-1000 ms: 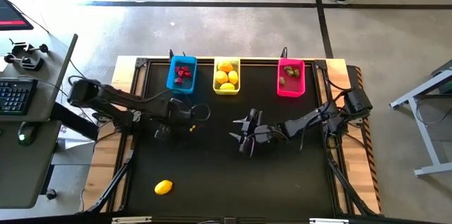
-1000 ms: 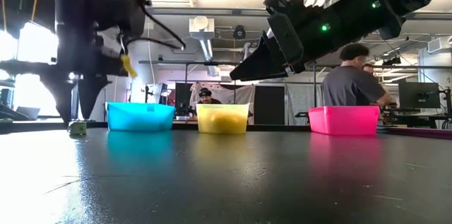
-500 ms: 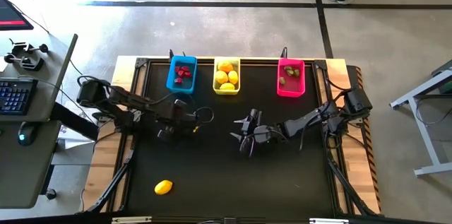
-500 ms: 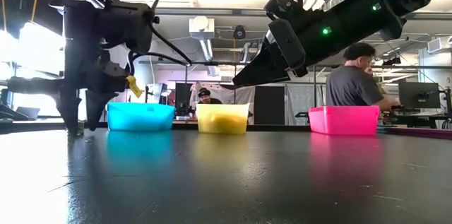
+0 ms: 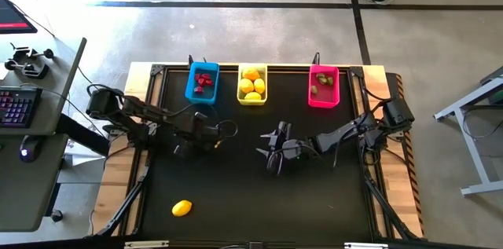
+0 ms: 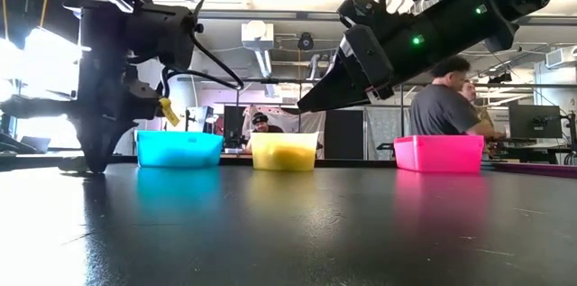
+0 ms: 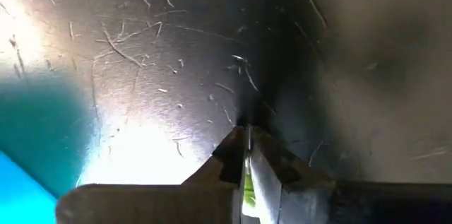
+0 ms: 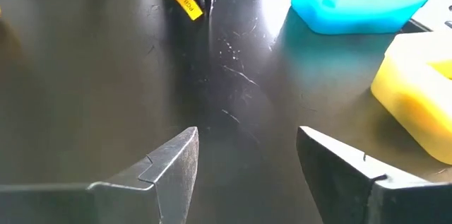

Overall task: Sort produce into baskets
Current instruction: Put the green bell pepper into the pink bin

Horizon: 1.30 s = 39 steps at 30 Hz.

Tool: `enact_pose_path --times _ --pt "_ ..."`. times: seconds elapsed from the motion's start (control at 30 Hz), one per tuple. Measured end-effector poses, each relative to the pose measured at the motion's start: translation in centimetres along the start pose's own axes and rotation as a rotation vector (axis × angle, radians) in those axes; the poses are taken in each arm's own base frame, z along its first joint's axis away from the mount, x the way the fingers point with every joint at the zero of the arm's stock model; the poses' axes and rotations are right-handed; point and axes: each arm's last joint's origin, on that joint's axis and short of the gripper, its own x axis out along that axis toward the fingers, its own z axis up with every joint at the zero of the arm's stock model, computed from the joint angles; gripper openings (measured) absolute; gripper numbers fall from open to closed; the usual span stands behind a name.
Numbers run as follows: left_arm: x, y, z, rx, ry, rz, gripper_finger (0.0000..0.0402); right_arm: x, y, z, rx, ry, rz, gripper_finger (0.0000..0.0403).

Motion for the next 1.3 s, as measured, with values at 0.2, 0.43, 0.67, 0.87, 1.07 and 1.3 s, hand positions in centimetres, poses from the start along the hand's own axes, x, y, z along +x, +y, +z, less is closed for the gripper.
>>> enact_pose_path --times 0.2,0.43,0.67,0.87,1.07,1.3 --pt "-1.2 0.8 0.8 -0.075 -0.056 0.031 0.0001 0.0 0.0 -0.1 -0.007 0.005 0.005 0.0232" --pt "-3.6 2.7 1.7 -0.277 -0.392 -0.042 0.0000 -0.8 0.5 -0.2 -0.070 0.047 0.028 0.0232" --pt "-5.4 4.9 2.4 -0.393 -0.879 -0.059 0.0000 -1.8 0.9 0.4 -0.018 0.039 0.070 0.0232" --pt "-6.3 5.8 3.2 -0.410 -1.197 0.012 0.0000 -1.3 1.5 1.1 0.047 -0.086 0.122 0.0232" --pt "-7.7 5.7 3.6 -0.382 -1.455 0.069 0.0000 -1.4 1.4 2.3 0.098 -0.200 0.083 0.0232" --pt "-9.0 5.2 3.8 -0.337 -1.612 0.138 0.0000 -1.3 0.6 3.7 0.169 -0.319 0.058 0.0248"
